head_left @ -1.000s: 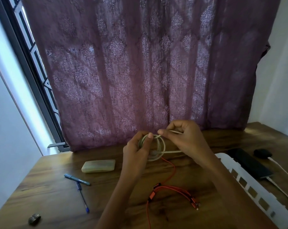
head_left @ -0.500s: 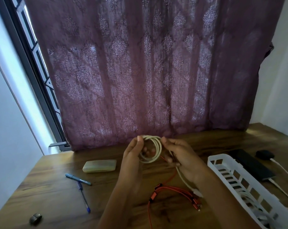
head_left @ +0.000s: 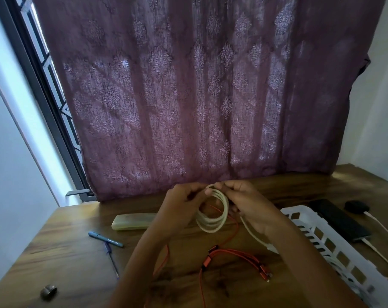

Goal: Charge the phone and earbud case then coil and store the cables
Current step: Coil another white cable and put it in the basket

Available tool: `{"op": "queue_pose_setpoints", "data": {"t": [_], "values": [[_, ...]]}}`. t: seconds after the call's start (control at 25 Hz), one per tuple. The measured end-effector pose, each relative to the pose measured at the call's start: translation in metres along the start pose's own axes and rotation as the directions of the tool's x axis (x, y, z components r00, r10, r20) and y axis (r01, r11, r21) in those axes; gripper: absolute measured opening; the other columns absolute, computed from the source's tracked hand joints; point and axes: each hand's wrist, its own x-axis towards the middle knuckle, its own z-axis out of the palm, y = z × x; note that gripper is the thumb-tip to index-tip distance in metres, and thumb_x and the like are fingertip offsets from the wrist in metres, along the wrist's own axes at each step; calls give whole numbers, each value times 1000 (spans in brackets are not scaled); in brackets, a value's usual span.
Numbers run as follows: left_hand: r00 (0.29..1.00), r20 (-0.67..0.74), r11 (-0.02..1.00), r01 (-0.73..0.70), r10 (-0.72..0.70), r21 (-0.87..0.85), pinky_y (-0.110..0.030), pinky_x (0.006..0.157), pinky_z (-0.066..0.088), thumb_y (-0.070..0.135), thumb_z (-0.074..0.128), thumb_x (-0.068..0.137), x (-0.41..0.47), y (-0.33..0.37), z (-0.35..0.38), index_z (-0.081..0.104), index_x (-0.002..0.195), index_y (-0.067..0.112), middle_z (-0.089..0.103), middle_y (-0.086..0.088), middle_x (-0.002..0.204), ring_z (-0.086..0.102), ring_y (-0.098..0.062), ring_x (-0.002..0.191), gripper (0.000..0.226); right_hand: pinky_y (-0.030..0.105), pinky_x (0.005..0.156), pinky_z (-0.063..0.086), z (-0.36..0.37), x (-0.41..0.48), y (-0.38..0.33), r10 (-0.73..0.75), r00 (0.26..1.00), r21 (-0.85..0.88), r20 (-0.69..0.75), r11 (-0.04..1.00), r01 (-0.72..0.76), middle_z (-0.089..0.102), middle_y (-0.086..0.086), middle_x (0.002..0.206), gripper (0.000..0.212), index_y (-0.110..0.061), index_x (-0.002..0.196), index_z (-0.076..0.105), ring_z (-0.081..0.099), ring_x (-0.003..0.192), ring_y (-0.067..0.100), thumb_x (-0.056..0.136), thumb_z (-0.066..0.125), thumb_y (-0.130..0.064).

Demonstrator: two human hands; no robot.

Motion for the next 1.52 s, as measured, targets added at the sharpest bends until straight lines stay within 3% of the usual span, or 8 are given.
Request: {"op": "queue_pose_setpoints", "data": {"t": [0.32, 0.52, 0.8, 0.96, 1.08, 1.28, 1.4, 1.52], "values": [[903, -430, 1000, -10, 5, -11, -4, 58, 43, 25, 65, 83, -3, 2, 12, 75, 92, 20, 68, 18, 68, 61, 11, 62, 14, 18, 71, 52, -2, 5, 18, -391, 906, -323, -161, 889, 326, 72, -4, 82, 19, -19, 85, 71, 67, 77, 6, 86, 60, -3], [804, -580, 990, -74, 129, 118, -1, 56, 40, 19, 64, 85, -8, 9, 19, 71, 102, 19, 57, 24, 60, 57, 15, 58, 19, 37, 74, 46, 11, 2, 18, -127, 984, 93, -128, 986, 139, 69, 11, 80, 28, -7, 75, 72, 62, 76, 24, 79, 62, -32], [790, -554, 958, -145, 262, 248, 3, 62, 36, 8, 59, 88, -10, -2, 18, 71, 101, 16, 65, 14, 80, 53, 24, 66, 19, 29, 82, 53, 9, -9, 7, -145, 989, -31, -26, 989, 145, 73, 11, 92, 16, -10, 98, 69, 68, 87, 18, 83, 65, -6], [811, -523, 961, -178, 264, 210, -6, 62, 44, 9, 55, 90, -13, -10, 18, 66, 103, 22, 67, 13, 84, 62, 8, 73, 21, 20, 66, 51, 8, -7, 7, -17, 1000, 247, -2, 969, 17, 72, 9, 88, 30, -11, 108, 55, 68, 77, 11, 82, 61, 3], [872, -467, 987, -158, 146, 13, -18, 73, 51, 8, 53, 91, -13, -12, 18, 65, 103, 26, 70, 11, 91, 65, 0, 81, 24, 27, 63, 55, 7, -3, 12, 51, 982, 625, 180, 766, -154, 70, 5, 74, 43, -6, 104, 54, 67, 68, 13, 67, 75, -2], [983, -184, 999, -32, 26, -31, -30, 82, 54, 13, 58, 89, -9, -14, 4, 67, 103, 23, 73, 5, 92, 68, -7, 88, 20, 28, 67, 58, 2, 1, 23, 20, 962, 762, 271, 606, -227, 69, 8, 73, 73, -2, 108, 54, 69, 66, 16, 44, 89, -1], [982, -186, 998, 36, -26, 54, -28, 76, 56, 18, 63, 86, -8, -16, 2, 69, 100, 16, 73, 4, 86, 69, -7, 81, 16, 25, 58, 57, 2, -3, 14, 32, 988, 673, 148, 729, -125, 70, 11, 72, 33, -5, 100, 53, 68, 61, 15, 70, 62, 3], [960, -237, 961, 86, -151, -265, -34, 74, 57, 8, 62, 85, -11, -10, 5, 68, 94, 11, 73, -8, 84, 69, -18, 77, 11, 26, 64, 54, 5, -5, 10, -36, 998, 454, 57, 891, 7, 70, 5, 75, 27, -9, 103, 51, 67, 68, 16, 82, 54, 8]]}}
